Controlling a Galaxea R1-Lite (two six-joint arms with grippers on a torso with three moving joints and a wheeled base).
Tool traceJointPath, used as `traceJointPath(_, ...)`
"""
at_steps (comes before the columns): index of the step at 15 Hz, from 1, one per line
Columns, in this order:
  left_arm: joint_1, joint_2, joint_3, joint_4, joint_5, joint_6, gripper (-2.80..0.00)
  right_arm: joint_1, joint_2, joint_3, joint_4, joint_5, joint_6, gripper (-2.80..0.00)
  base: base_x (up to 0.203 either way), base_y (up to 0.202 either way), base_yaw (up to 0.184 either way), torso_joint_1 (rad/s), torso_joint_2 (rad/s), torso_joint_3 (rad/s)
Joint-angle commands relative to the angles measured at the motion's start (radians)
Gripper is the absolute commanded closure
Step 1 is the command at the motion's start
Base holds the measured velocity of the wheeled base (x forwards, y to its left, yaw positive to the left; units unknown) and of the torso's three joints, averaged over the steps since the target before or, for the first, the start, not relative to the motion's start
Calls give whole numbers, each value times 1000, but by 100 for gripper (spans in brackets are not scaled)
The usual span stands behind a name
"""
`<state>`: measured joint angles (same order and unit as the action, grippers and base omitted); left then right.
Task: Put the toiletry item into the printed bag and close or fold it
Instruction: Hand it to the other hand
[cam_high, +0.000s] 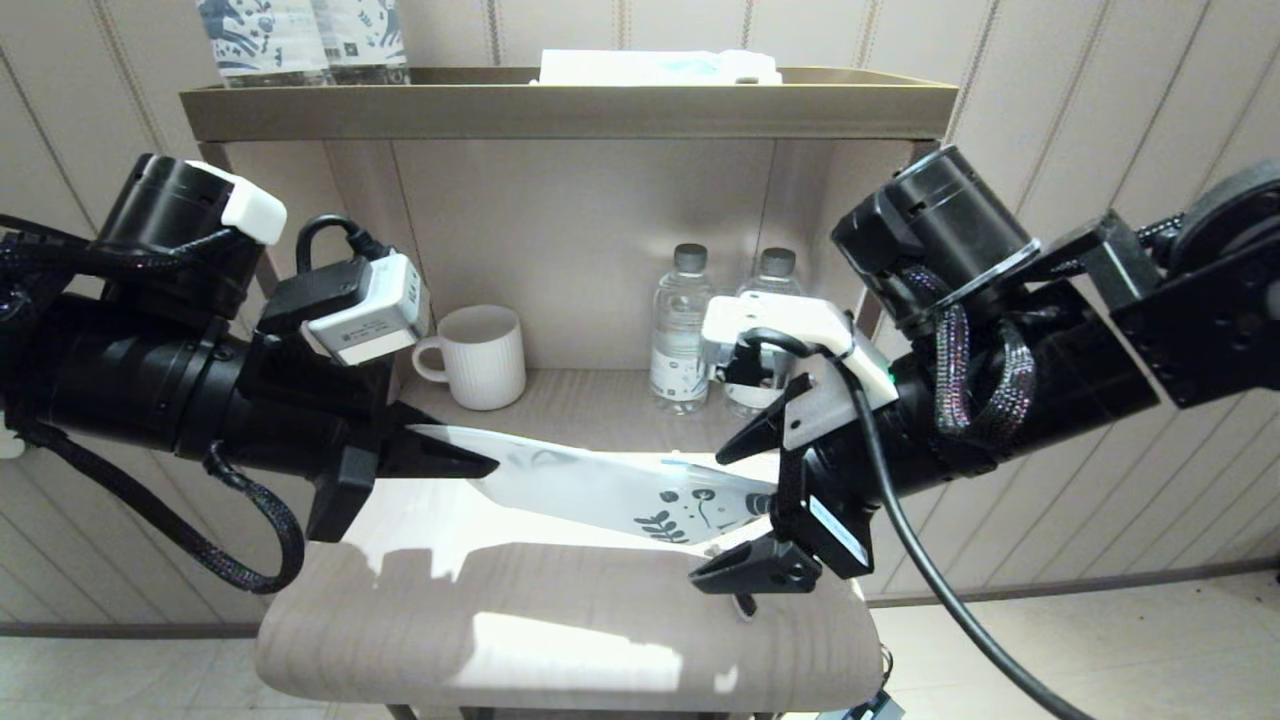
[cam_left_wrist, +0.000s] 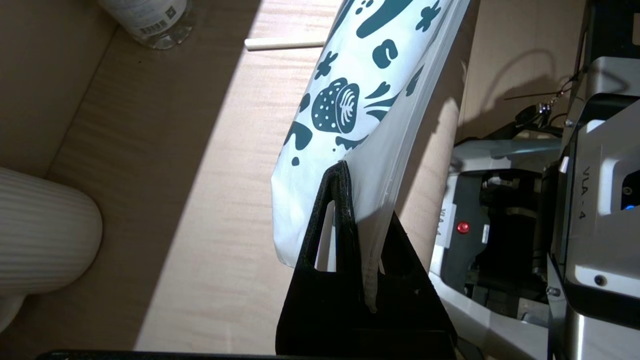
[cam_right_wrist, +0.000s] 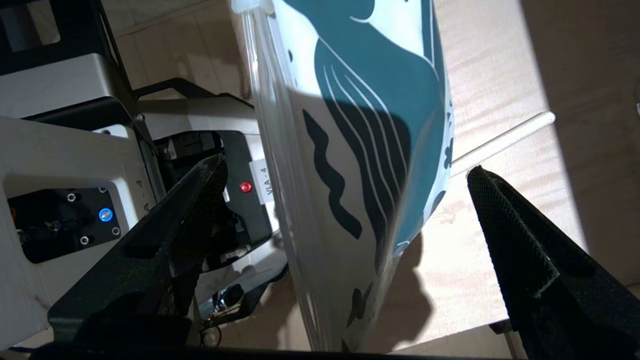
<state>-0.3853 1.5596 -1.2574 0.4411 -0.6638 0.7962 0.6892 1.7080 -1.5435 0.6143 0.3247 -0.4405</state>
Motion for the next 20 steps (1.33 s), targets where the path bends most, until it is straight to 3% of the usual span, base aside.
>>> traceJointPath(1, 1, 4, 0, 2, -3, 5, 0, -5, -1, 6, 2, 2, -1, -280, 0, 0, 0, 0, 0, 0)
traceJointPath(20, 2, 7, -3, 1, -5, 5, 0, -10, -11, 75, -73, -2, 19, -280, 0, 0, 0, 0, 0, 0)
